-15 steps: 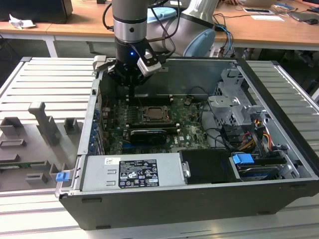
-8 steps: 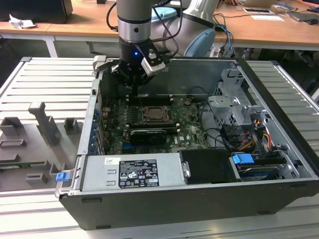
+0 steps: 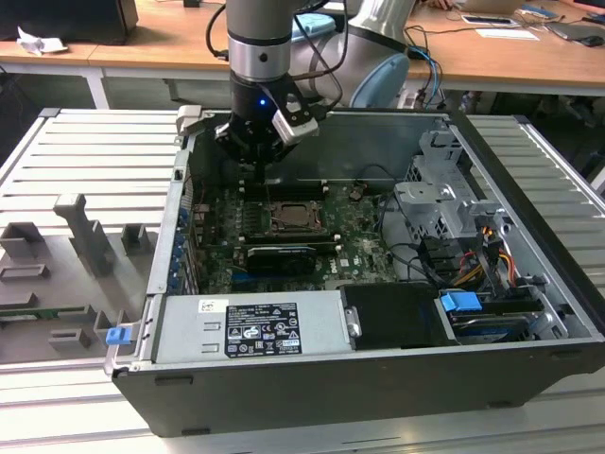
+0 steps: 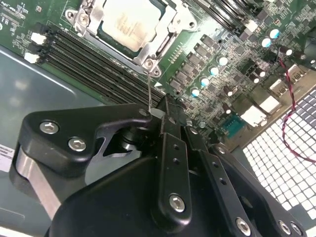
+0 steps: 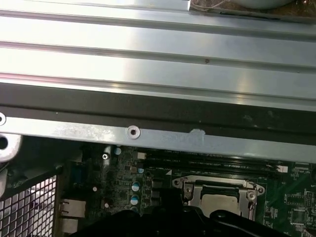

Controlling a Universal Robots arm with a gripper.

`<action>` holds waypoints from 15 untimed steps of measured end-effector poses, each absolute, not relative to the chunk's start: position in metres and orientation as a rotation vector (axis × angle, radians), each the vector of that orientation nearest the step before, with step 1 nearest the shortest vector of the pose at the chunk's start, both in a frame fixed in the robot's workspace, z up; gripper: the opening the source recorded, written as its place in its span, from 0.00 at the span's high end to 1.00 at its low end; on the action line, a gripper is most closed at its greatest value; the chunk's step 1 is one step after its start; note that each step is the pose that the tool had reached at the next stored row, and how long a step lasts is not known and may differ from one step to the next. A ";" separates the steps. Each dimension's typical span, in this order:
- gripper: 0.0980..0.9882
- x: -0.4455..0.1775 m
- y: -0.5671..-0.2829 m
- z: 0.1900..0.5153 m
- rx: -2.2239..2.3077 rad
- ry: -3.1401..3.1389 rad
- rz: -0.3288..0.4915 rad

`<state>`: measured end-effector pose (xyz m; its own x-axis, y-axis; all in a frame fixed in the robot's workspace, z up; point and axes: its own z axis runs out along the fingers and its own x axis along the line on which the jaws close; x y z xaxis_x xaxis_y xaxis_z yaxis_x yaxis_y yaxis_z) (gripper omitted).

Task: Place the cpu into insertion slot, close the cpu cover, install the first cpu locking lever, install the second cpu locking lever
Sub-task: 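Install the first cpu locking lever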

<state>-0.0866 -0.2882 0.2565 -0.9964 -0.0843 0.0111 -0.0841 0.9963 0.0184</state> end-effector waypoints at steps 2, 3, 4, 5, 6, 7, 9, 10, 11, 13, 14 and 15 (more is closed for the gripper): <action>0.99 -0.083 -0.288 0.256 0.132 -3.127 -0.028; 0.99 -0.080 -0.288 0.256 0.132 -3.127 -0.027; 0.99 -0.077 -0.288 0.255 0.132 -3.127 -0.027; 0.99 -0.073 -0.288 0.255 0.132 -3.127 -0.027; 0.99 -0.070 -0.288 0.254 0.132 -3.127 -0.027; 0.99 -0.067 -0.288 0.253 0.132 -3.127 -0.027; 0.99 -0.056 -0.288 0.251 0.132 -3.127 -0.027; 0.99 -0.053 -0.288 0.250 0.132 -3.127 -0.027; 0.99 -0.051 -0.288 0.249 0.132 -3.127 -0.030; 0.99 -0.049 -0.288 0.249 0.132 -3.127 -0.053; 0.99 -0.049 -0.288 0.248 0.132 -3.127 -0.070; 0.99 -0.049 -0.288 0.248 0.132 -3.127 -0.100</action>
<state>-0.0489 -0.2881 0.2484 -0.9964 -0.0845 0.0072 -0.0839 0.9944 0.0641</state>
